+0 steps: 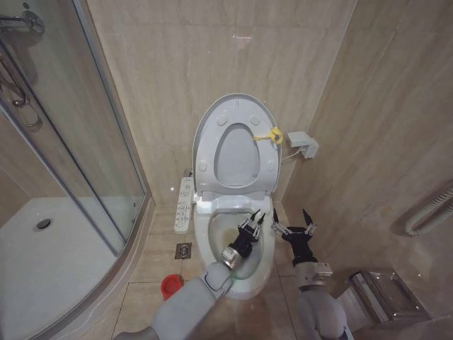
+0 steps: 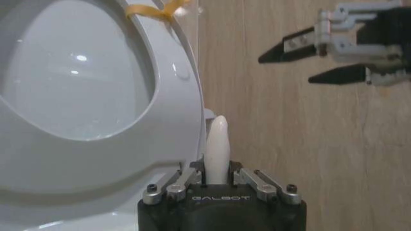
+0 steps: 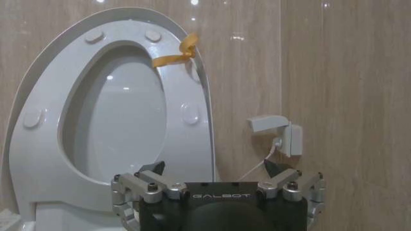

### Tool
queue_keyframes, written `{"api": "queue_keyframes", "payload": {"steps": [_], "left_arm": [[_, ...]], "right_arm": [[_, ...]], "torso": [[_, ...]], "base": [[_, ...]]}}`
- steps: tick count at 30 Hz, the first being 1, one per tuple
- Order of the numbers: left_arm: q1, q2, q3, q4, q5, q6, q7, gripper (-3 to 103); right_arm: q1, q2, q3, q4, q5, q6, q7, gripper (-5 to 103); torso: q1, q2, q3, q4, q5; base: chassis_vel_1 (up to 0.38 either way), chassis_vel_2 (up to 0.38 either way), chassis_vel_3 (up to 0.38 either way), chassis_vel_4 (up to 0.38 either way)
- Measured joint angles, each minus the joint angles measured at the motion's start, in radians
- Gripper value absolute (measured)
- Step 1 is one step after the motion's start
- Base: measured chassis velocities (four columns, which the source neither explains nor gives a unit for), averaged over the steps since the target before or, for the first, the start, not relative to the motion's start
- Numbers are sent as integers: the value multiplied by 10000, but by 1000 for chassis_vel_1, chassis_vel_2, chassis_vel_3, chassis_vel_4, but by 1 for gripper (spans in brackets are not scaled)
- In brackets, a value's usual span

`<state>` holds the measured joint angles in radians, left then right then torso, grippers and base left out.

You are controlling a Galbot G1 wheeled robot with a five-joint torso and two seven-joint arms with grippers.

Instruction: Open the toilet lid, clean the toilet bowl with a toilet brush, close the toilet lid, and flush.

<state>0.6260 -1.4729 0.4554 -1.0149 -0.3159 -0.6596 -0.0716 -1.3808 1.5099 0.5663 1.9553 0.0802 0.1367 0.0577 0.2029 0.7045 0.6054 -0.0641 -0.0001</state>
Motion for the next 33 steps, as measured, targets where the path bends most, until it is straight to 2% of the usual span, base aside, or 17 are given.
{"api": "queue_keyframes", "payload": {"steps": [7, 11, 16, 25, 33], "left_arm": [[4, 52, -98, 300, 439, 16, 18, 22], [0, 81, -37, -592, 418, 274, -38, 22], [125, 176, 113, -1012, 357, 420, -49, 22], [-22, 301, -239, 122, 503, 174, 21, 22], [124, 627, -52, -963, 247, 280, 33, 22]], "right_arm": [[0, 0, 0, 0, 0, 0, 0, 100], [0, 0, 0, -1, 0, 0, 0, 100], [0, 0, 0, -1, 0, 0, 0, 100], [0, 0, 0, -1, 0, 0, 0, 100], [0, 0, 0, -1, 0, 0, 0, 100]], "torso": [[0, 0, 0, 3, 1], [1, 0, 0, -3, 0], [0, 0, 0, 0, 1], [1, -1, 1, 3, 3], [1, 0, 1, -1, 1]], "base": [[0, 0, 0, 0], [0, 0, 0, 0], [0, 0, 0, 0], [0, 0, 0, 0], [0, 0, 0, 0]]}}
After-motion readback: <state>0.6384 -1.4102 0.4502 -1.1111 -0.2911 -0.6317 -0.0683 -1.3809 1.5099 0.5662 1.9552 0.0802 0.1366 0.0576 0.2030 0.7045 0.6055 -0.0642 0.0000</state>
